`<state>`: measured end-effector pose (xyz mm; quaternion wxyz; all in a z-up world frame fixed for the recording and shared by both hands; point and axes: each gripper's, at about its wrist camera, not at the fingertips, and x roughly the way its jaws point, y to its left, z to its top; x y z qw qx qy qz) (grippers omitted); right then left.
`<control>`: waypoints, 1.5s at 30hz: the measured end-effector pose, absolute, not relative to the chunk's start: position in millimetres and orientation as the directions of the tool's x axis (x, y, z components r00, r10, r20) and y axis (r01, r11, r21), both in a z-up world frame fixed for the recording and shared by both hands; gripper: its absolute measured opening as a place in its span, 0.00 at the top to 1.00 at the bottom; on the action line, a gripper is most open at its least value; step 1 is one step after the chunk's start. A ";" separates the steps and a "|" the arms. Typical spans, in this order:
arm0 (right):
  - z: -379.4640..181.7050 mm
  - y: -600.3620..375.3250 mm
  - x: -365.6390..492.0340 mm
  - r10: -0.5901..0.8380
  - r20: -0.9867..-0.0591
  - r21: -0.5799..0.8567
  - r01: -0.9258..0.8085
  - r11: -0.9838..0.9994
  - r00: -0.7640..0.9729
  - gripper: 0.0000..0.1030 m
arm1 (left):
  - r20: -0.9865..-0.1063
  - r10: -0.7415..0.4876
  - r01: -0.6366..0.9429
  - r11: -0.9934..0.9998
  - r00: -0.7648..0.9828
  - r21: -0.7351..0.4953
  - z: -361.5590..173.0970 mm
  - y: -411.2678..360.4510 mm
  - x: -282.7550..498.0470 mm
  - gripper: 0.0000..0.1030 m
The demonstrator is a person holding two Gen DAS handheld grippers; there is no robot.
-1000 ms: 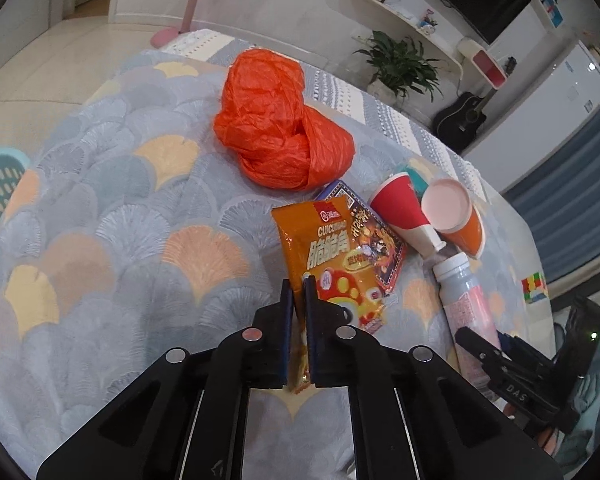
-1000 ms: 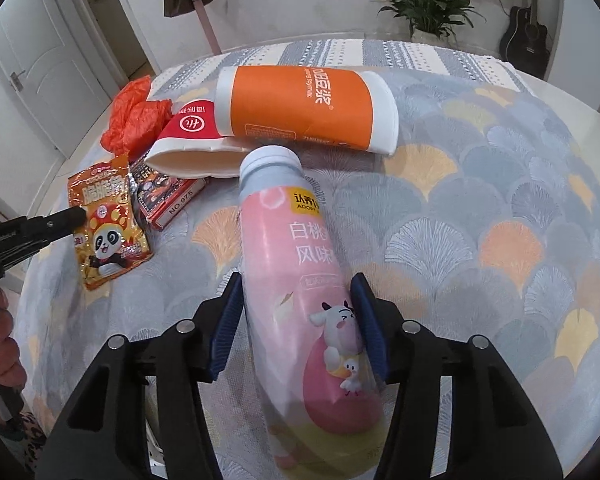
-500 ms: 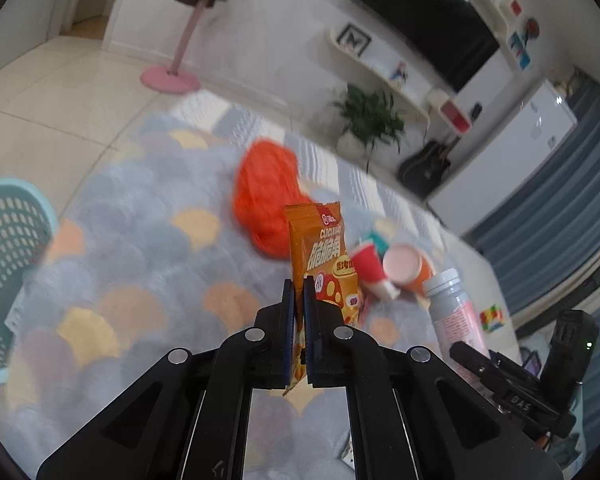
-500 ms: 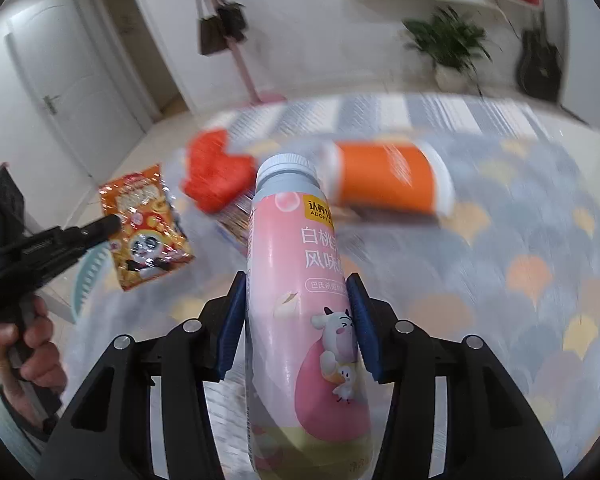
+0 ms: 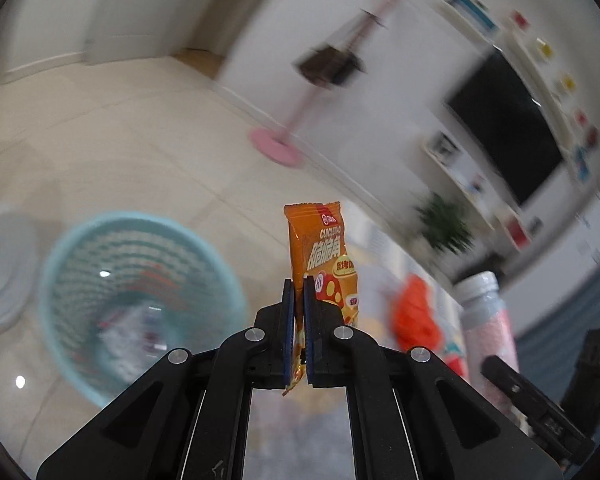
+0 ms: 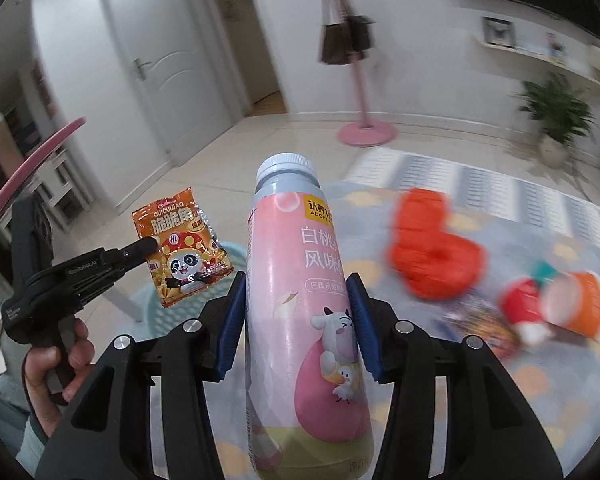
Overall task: Collect trash
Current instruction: 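Carry both items over the wastebasket and open both grippers, then return both grippers to the table toward the orange bag and cup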
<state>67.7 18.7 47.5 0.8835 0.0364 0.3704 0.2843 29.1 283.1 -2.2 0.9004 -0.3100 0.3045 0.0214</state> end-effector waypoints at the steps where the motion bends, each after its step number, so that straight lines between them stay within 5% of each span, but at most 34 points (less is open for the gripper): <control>1: 44.7 35.9 70.2 0.542 -0.638 0.281 -0.489 0.825 0.547 0.55 | -0.571 -0.126 -0.257 0.800 0.811 -0.542 -6.9 295.4 25.4 0.97; 7: 22.4 116.7 87.3 0.578 -0.671 0.307 -0.535 0.787 0.465 0.55 | -0.656 -0.026 -0.417 0.753 0.754 -0.509 -38.8 355.9 13.2 0.97; 20: -54.6 198.2 121.0 0.485 -0.792 0.296 -0.462 0.836 0.370 0.53 | -0.796 -0.006 -0.518 0.756 0.606 -0.400 -78.8 380.6 26.9 0.97; 23: -56.4 200.6 122.3 0.500 -0.781 0.319 -0.448 0.835 0.375 0.48 | -0.796 -0.008 -0.526 0.747 0.605 -0.407 -80.5 382.4 26.1 0.83; 25: -52.8 198.9 123.0 0.502 -0.773 0.319 -0.447 0.836 0.388 0.47 | -0.791 0.017 -0.533 0.748 0.612 -0.396 -74.6 380.6 22.8 0.60; 26: -51.3 197.4 122.4 0.508 -0.768 0.321 -0.453 0.832 0.390 0.47 | -0.789 0.025 -0.536 0.747 0.614 -0.393 -74.9 380.1 24.4 0.58; 45: 28.8 74.9 71.3 0.461 -0.652 0.191 -0.458 0.868 0.602 0.47 | -0.604 -0.040 -0.301 0.840 0.796 -0.452 8.5 273.5 27.9 0.56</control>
